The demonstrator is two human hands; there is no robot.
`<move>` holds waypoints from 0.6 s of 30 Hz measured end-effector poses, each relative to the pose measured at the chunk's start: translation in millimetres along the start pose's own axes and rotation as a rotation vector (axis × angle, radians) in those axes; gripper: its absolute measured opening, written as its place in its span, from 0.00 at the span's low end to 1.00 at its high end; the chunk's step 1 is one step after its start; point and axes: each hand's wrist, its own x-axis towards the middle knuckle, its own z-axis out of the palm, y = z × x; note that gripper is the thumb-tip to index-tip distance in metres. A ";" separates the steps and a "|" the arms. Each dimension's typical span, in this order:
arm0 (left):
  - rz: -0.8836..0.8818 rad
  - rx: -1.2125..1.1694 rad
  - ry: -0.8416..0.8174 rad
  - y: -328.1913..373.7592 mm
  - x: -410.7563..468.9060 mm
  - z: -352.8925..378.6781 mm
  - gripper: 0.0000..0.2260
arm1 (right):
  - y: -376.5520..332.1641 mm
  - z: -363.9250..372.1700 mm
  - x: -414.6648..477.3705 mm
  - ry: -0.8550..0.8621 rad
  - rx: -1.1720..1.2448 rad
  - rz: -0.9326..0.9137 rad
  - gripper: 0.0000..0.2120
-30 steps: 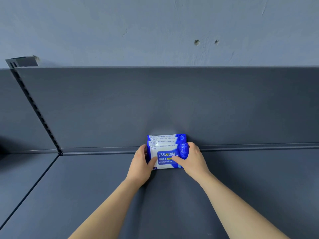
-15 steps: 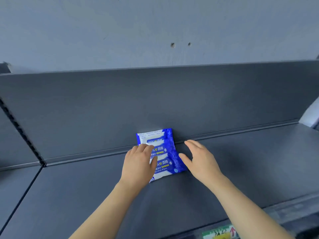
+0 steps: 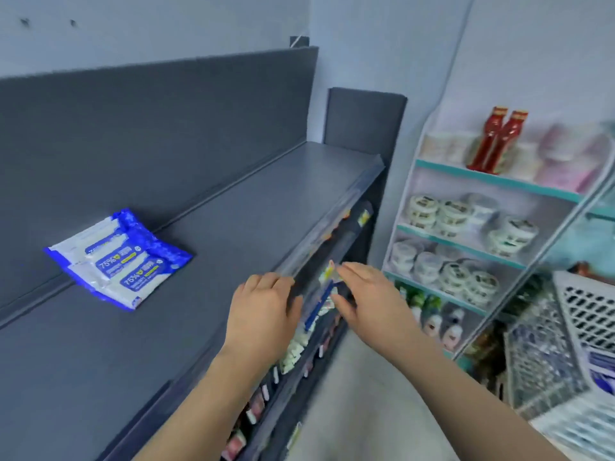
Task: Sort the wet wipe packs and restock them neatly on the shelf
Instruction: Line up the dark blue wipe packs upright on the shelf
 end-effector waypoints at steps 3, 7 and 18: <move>0.144 -0.055 -0.057 69.8 0.8 16.6 0.15 | 46.3 -27.1 -60.0 0.025 -0.037 0.175 0.20; 0.388 -0.177 -0.086 167.9 -0.4 43.1 0.13 | 111.6 -57.3 -143.7 0.107 -0.102 0.403 0.15; 0.616 -0.309 -0.233 463.1 -15.1 112.8 0.15 | 308.1 -135.7 -326.9 0.084 -0.169 0.788 0.23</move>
